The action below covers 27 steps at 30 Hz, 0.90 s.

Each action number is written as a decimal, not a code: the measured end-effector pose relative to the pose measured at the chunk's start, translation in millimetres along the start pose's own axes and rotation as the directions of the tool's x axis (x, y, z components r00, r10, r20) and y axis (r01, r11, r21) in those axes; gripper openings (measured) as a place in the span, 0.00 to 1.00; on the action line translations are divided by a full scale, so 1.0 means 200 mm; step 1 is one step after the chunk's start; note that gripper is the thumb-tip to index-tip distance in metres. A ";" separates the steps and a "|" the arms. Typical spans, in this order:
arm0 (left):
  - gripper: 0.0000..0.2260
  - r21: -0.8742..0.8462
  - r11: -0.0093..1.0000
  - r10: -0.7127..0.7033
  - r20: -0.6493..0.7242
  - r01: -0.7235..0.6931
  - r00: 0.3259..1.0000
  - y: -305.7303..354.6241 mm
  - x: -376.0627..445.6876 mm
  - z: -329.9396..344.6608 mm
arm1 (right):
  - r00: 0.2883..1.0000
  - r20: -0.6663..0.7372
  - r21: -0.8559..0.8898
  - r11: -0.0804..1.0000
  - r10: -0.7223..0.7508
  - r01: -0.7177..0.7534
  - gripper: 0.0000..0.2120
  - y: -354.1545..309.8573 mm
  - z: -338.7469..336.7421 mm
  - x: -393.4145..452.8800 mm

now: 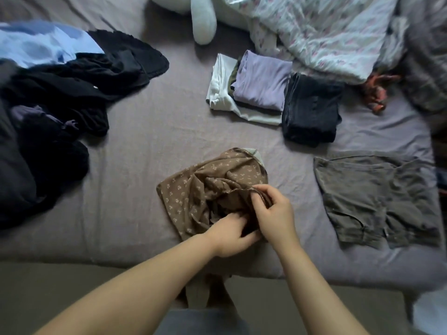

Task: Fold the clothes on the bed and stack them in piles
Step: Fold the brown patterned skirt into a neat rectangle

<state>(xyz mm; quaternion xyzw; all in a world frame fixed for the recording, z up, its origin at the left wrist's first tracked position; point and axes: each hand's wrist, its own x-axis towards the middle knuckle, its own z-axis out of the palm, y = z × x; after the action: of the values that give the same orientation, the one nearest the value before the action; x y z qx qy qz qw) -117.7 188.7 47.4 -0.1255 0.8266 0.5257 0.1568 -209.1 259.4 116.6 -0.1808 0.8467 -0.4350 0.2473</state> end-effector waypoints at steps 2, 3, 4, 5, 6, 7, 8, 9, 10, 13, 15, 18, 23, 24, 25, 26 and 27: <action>0.34 0.231 0.970 -0.127 0.212 0.077 0.969 -0.08 0.00 0.00 | 0.999 -0.047 0.086 0.996 -0.020 0.024 0.15 -0.05 -0.02 0.02; 0.38 0.406 0.909 -0.232 0.300 0.097 0.925 -0.14 0.00 0.01 | 0.995 -0.098 0.138 0.989 -0.032 0.045 0.13 -0.06 -0.03 0.03; 0.39 0.559 0.826 -0.323 0.353 0.079 0.878 -0.18 -0.02 0.01 | 0.986 -0.162 0.185 0.981 -0.033 0.064 0.11 -0.08 -0.06 0.05; 0.39 0.678 0.735 -0.372 0.372 0.025 0.851 -0.22 -0.03 0.01 | 0.973 -0.230 0.210 0.975 -0.028 0.078 0.09 -0.08 -0.09 0.08; 0.39 0.767 0.639 -0.377 0.371 -0.051 0.849 -0.26 -0.06 0.01 | 0.958 -0.286 0.204 0.975 -0.022 0.083 0.08 -0.06 -0.12 0.12; 0.38 0.834 0.537 -0.359 0.362 -0.126 0.860 -0.29 -0.08 0.01 | 0.945 -0.325 0.171 0.983 -0.013 0.073 0.08 -0.02 -0.15 0.15; 0.38 0.879 0.442 -0.339 0.348 -0.179 0.874 -0.31 -0.11 0.00 | 0.935 -0.356 0.108 0.993 -0.005 0.046 0.08 0.04 -0.18 0.19; 0.38 0.910 0.362 -0.336 0.329 -0.201 0.883 -0.33 -0.13 0.00 | 0.925 -0.381 0.019 1.000 0.001 0.007 0.08 0.11 -0.20 0.22; 0.38 0.934 0.301 -0.357 0.298 -0.193 0.885 -0.35 -0.15 -0.01 | 0.914 -0.405 -0.080 0.996 0.004 -0.039 0.09 0.18 -0.23 0.24; 0.35 0.961 0.269 -0.391 0.171 -0.065 0.904 -0.34 -0.17 -0.09 | 0.877 -0.480 -0.283 0.942 0.025 -0.182 0.13 0.34 -0.32 0.29; 0.33 0.926 0.374 -0.236 0.033 0.060 0.971 -0.33 -0.15 -0.19 | 0.841 -0.537 -0.342 0.896 0.061 -0.284 0.14 0.38 -0.39 0.32; 0.28 0.828 0.543 0.161 -0.268 0.141 0.950 -0.30 -0.12 -0.37 | 0.808 -0.582 -0.348 0.871 0.090 -0.347 0.16 0.41 -0.47 0.36; 0.17 0.642 0.766 0.349 -0.462 0.036 0.816 -0.28 -0.08 -0.59 | 0.907 -0.362 -0.100 0.959 0.213 -0.265 0.19 0.40 -0.48 0.40; 0.16 0.618 0.786 0.359 -0.489 0.025 0.795 -0.27 -0.08 -0.61 | 0.917 -0.324 -0.070 0.961 0.233 -0.268 0.19 0.40 -0.47 0.41; 0.16 0.605 0.796 0.373 -0.519 0.023 0.769 -0.26 -0.07 -0.62 | 0.925 -0.291 -0.052 0.962 0.243 -0.269 0.19 0.40 -0.47 0.42; 0.16 0.598 0.801 0.390 -0.555 0.026 0.735 -0.24 -0.08 -0.63 | 0.933 -0.260 -0.020 0.965 0.248 -0.262 0.19 0.40 -0.46 0.43; 0.15 0.598 0.801 0.411 -0.591 0.035 0.695 -0.23 -0.08 -0.64 | 0.938 -0.232 0.018 0.965 0.257 -0.260 0.19 0.39 -0.45 0.44</action>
<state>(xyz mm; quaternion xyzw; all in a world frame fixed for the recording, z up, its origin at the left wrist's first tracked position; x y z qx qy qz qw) -102.5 53.8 65.8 -0.1713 0.9487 0.1825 -0.1933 -339.3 316.3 73.9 -0.0174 0.8890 -0.4115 0.2002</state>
